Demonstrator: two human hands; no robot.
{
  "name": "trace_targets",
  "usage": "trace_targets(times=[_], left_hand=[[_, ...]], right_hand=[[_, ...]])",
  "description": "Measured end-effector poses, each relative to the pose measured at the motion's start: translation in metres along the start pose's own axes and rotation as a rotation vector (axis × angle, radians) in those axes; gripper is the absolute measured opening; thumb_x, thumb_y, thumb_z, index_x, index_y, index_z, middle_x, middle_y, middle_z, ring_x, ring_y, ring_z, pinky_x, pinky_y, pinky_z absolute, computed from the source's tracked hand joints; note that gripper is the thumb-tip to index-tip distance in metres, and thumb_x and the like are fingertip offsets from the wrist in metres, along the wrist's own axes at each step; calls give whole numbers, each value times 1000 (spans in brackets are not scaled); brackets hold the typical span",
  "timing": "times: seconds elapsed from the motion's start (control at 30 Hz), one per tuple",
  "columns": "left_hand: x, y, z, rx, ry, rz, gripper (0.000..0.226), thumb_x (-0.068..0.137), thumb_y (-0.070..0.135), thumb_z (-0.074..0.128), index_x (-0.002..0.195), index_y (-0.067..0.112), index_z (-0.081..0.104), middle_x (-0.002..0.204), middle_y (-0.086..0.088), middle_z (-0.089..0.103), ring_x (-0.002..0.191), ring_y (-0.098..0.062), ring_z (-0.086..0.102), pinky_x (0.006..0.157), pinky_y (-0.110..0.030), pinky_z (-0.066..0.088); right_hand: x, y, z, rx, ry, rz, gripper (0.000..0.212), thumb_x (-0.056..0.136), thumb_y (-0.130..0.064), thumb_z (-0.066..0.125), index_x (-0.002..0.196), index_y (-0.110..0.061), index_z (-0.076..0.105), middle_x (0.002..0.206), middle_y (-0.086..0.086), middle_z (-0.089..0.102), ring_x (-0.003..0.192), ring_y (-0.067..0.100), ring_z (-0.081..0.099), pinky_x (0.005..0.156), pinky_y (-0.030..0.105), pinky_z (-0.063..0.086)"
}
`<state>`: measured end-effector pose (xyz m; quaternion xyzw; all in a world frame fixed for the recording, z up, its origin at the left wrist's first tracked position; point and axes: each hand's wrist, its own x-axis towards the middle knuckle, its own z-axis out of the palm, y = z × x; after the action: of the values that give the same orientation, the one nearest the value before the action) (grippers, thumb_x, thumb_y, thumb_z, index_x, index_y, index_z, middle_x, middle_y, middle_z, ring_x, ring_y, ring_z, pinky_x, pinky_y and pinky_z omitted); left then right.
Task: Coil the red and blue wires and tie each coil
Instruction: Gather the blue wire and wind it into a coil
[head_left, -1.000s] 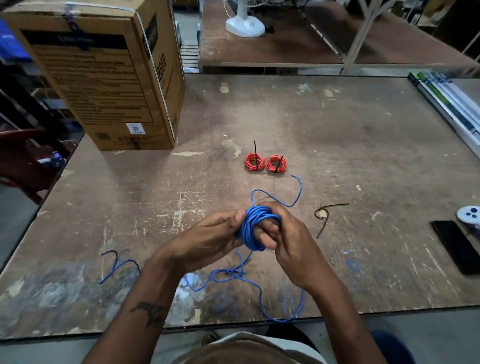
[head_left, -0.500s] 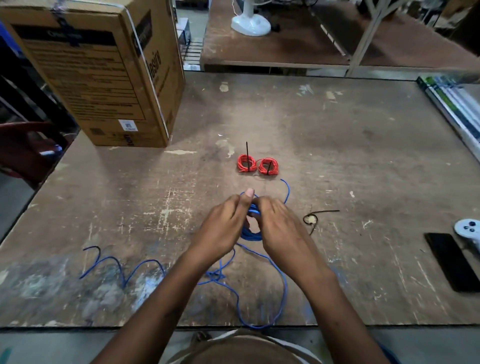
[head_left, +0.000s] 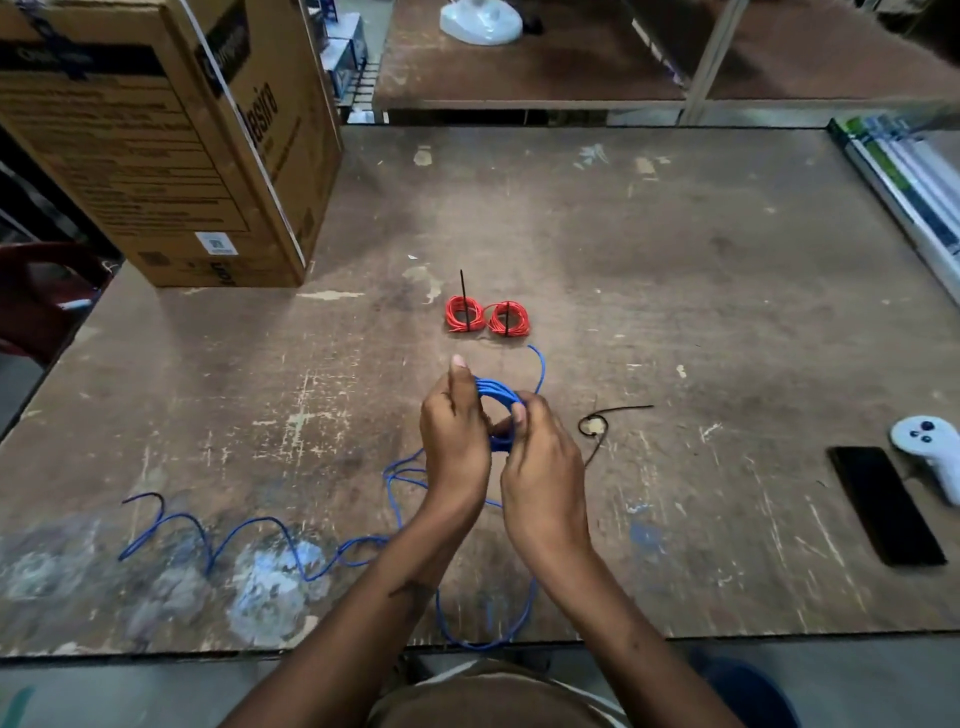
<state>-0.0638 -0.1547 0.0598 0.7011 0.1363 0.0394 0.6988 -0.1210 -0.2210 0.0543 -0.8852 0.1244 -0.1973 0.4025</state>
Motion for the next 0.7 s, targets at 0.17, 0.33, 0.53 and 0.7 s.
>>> trace_targets(times=[0.17,0.33,0.53,0.7], left_hand=[[-15,18,4,-99,-340,-271,63,110,54,44,55,25,58,54,7,46,56,-12,53,70,-35,49],[3,29,-4,30,-629,-474,61,92,78,58,65,22,56,61,2,45,78,-20,67,96,-48,61],[0,11,21,-103,-504,-291,62,108,41,56,49,25,63,52,12,43,58,-10,48,63,-26,38],[-2,-7,43,-231,-484,-360,65,109,36,54,45,24,48,52,8,33,56,-12,37,65,-33,31]], right_hand=[[16,26,-23,-248,2,-140,29,100,-16,40,120,-14,60,109,5,74,92,31,72,63,35,45],[26,47,-30,-438,-73,-172,23,96,-3,52,116,-12,59,94,8,69,83,31,68,68,39,51],[40,54,-28,-70,-94,-102,29,116,-38,34,113,-21,58,99,-5,69,88,19,64,71,35,42],[37,67,-20,-224,44,-30,39,113,-46,24,111,-21,54,90,2,74,80,33,69,58,40,42]])
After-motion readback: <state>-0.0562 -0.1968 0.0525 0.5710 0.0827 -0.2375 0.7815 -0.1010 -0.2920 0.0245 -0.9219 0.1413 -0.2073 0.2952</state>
